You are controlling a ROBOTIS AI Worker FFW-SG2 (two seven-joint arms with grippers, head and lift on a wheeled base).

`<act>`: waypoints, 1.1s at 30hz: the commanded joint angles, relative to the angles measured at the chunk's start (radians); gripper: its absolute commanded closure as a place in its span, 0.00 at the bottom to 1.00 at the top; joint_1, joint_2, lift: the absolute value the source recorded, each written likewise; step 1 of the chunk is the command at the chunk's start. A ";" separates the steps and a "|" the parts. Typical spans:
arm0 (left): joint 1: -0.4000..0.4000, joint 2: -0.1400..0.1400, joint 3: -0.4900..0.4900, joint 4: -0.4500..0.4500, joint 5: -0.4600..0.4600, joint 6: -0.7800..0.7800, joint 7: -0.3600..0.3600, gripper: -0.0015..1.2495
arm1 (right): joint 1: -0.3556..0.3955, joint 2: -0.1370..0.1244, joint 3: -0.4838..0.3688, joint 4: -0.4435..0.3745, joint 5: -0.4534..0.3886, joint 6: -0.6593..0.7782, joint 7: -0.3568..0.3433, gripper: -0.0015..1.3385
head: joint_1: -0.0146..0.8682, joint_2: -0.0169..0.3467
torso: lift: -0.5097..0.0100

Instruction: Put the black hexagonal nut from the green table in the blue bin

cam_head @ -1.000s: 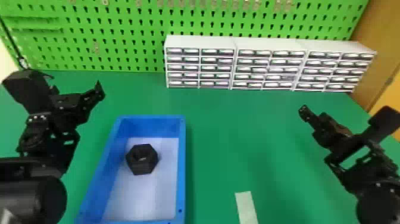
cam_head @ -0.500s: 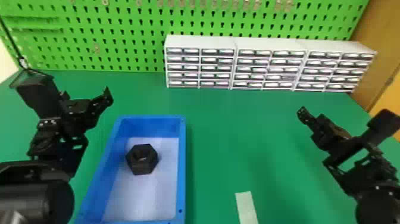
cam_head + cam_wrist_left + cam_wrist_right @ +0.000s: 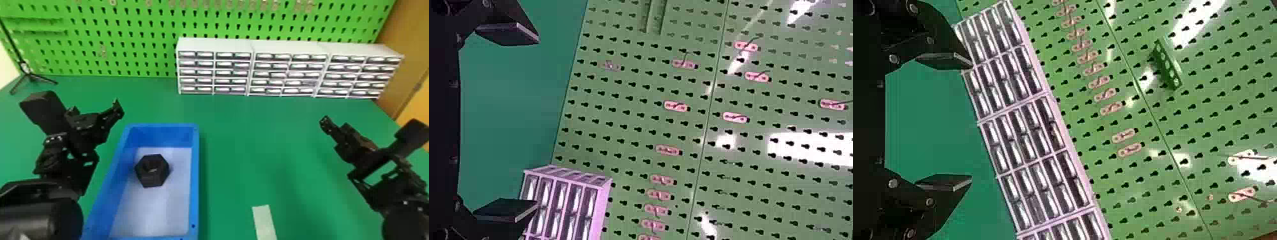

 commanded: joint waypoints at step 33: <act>-0.013 0.000 0.009 0.011 0.004 -0.022 0.000 0.10 | -0.025 -0.015 0.037 0.003 0.011 0.018 0.000 0.34 | 0.80 0.07 | 0.79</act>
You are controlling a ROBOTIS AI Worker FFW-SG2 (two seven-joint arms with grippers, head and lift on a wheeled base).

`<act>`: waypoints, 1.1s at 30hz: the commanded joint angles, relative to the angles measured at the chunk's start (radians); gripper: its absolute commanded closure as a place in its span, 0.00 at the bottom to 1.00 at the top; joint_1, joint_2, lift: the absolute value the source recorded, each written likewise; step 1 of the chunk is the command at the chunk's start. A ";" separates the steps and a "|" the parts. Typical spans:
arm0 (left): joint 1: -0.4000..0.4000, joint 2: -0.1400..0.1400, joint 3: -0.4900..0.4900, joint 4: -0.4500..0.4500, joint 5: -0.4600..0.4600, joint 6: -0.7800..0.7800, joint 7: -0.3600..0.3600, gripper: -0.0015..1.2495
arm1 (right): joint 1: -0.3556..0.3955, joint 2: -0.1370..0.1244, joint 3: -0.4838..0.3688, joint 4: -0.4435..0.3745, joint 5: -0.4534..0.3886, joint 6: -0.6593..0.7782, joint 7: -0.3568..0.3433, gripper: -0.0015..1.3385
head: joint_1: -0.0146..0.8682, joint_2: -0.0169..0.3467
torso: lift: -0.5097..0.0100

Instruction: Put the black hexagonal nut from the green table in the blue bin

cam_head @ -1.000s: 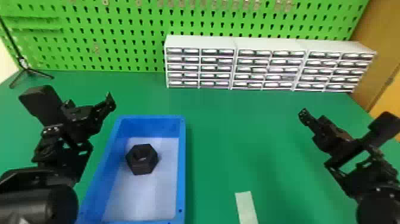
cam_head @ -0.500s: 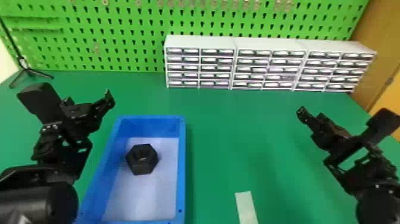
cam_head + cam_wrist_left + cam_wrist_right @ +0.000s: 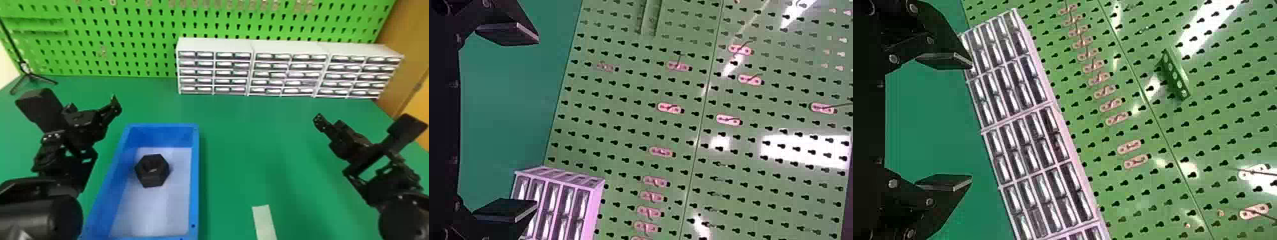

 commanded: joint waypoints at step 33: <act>-0.004 0.000 0.001 0.000 0.000 -0.005 0.000 0.10 | -0.021 0.010 0.009 -0.004 0.048 0.011 0.000 0.34 | 0.80 0.07 | 0.79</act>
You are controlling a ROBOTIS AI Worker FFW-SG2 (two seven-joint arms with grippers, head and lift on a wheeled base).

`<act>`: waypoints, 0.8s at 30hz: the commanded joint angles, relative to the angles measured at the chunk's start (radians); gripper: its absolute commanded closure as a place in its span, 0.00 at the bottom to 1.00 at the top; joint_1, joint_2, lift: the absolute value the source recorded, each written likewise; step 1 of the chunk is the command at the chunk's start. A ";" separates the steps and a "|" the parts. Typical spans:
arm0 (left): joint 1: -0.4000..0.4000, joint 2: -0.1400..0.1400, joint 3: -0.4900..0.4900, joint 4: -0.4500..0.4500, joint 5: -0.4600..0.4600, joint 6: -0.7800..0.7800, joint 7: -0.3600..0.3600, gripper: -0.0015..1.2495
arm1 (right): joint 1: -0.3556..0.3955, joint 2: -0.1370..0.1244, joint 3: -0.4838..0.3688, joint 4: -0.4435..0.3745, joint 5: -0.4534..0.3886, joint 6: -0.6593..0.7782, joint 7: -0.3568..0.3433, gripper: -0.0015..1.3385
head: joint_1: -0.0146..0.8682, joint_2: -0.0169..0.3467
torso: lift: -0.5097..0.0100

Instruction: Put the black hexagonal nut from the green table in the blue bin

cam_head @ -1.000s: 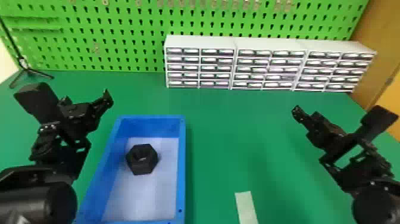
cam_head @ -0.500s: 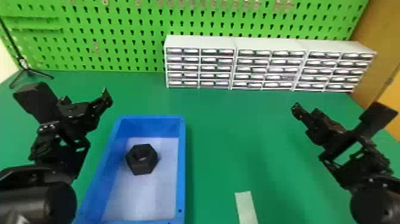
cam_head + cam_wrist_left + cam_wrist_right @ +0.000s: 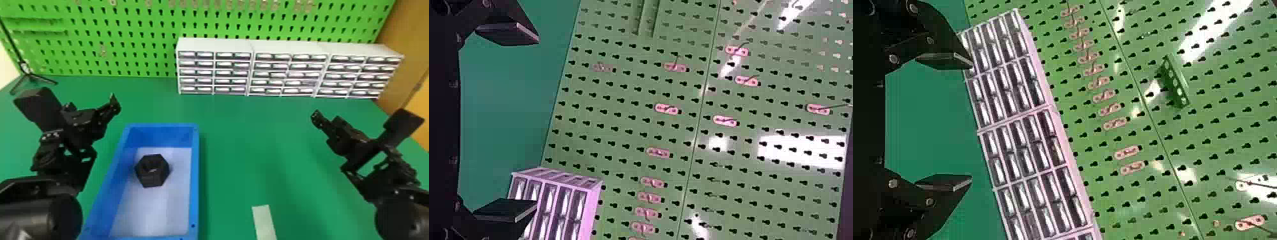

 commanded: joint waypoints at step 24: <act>0.001 0.000 -0.002 0.000 0.000 0.000 0.000 0.10 | -0.002 -0.003 0.006 0.001 -0.001 0.013 0.000 0.34 | 0.80 0.07 | 0.79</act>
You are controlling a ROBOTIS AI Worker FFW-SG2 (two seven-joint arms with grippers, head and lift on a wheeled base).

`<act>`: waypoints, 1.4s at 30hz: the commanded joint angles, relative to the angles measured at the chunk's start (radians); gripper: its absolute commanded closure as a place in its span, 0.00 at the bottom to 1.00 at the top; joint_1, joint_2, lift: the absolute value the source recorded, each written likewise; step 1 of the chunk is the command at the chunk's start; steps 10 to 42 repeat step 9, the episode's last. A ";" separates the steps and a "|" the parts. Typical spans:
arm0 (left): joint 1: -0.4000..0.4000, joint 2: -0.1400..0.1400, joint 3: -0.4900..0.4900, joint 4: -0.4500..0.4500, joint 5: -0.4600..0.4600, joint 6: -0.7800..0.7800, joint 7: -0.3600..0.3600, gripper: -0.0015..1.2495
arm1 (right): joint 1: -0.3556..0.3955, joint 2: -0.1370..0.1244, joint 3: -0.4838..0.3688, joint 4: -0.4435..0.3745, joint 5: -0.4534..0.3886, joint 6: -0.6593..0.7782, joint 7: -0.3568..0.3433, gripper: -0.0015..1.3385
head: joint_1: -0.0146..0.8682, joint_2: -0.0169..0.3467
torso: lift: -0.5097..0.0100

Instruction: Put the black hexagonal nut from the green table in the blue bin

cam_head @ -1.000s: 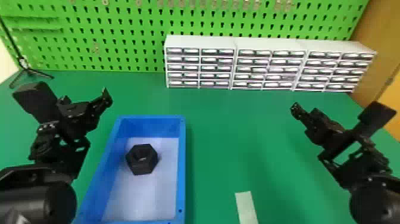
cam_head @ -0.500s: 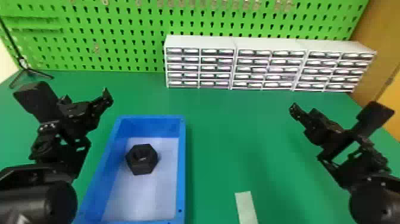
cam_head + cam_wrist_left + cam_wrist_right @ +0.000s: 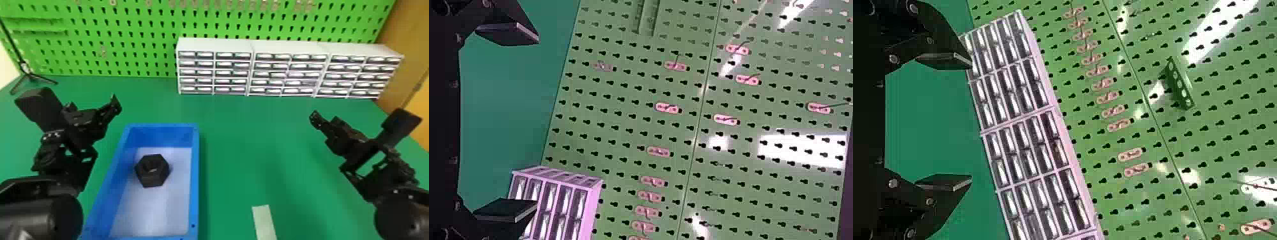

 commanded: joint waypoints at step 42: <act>0.000 0.000 0.001 0.000 0.000 0.000 0.000 0.10 | 0.000 0.000 0.000 -0.001 -0.001 0.005 0.000 0.34 | 0.80 0.07 | 0.79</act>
